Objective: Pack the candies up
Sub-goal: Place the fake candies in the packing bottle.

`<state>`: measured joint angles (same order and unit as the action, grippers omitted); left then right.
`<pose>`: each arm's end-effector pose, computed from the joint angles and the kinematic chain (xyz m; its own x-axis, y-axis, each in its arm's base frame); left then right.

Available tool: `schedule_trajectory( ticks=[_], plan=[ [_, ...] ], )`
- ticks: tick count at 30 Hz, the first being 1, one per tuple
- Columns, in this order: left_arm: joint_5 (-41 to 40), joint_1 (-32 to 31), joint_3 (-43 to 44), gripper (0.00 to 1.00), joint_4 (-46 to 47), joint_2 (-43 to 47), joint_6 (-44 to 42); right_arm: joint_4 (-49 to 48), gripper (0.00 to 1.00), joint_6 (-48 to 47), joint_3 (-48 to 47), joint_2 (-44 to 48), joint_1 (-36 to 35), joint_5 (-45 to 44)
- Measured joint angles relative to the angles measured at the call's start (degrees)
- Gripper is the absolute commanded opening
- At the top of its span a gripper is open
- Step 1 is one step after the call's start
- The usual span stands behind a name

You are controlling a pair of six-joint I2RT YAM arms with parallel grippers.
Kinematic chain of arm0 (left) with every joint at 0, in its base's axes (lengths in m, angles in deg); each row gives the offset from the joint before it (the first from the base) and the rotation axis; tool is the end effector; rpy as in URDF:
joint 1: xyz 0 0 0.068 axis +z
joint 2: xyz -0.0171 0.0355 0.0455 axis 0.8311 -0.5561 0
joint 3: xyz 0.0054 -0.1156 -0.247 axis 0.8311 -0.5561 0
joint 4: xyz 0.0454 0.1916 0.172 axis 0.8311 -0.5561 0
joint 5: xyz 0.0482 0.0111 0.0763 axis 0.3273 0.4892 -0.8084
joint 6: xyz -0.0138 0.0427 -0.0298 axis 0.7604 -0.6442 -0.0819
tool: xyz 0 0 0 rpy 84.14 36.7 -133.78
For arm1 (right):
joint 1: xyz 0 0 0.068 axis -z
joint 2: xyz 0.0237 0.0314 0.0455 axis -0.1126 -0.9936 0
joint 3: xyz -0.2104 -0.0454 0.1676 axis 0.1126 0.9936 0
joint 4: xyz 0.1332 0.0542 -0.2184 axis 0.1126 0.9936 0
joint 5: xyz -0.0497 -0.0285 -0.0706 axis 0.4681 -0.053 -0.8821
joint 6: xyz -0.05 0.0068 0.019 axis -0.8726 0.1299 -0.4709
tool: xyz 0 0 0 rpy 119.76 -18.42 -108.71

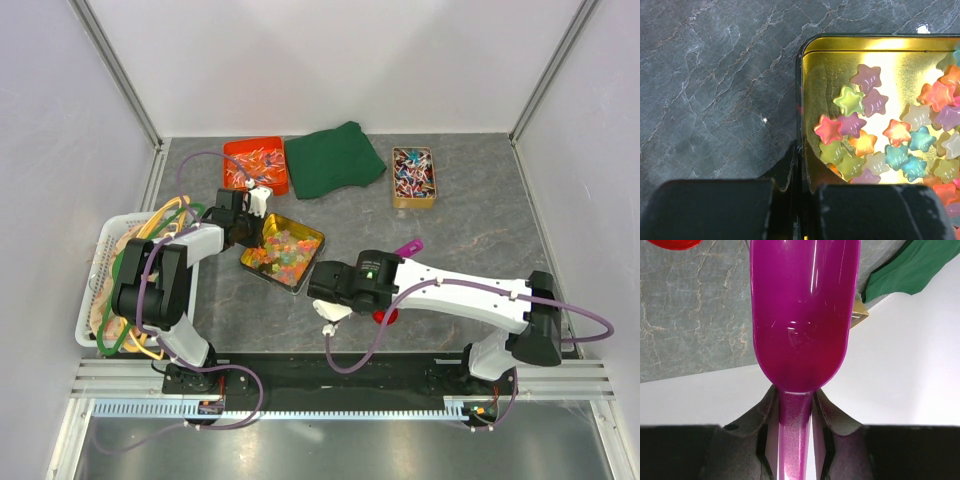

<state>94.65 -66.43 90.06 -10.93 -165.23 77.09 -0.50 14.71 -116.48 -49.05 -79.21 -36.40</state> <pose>0.3238 -0.0661 0.1584 -0.6743 0.3253 -0.6629 0.4599 0.8874 -0.0323 0.1005 0.2556 0.3074 0.4402 -0.8084 0.3907 -0.6950 -0.5823 -0.4217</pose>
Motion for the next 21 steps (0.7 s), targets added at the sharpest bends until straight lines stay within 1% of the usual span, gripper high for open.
schedule_trajectory(
  ticks=[9,21],
  plan=[
    [0.1,0.0,0.0,0.02,0.0,0.0,0.0,-0.1,0.0,-0.7,-3.9,-3.7,-0.2,-0.1],
    [0.6,0.3,0.0,0.02,0.0,0.0,0.0,-0.3,0.0,-0.9,-7.3,-3.6,-0.2,-0.2]
  ],
)
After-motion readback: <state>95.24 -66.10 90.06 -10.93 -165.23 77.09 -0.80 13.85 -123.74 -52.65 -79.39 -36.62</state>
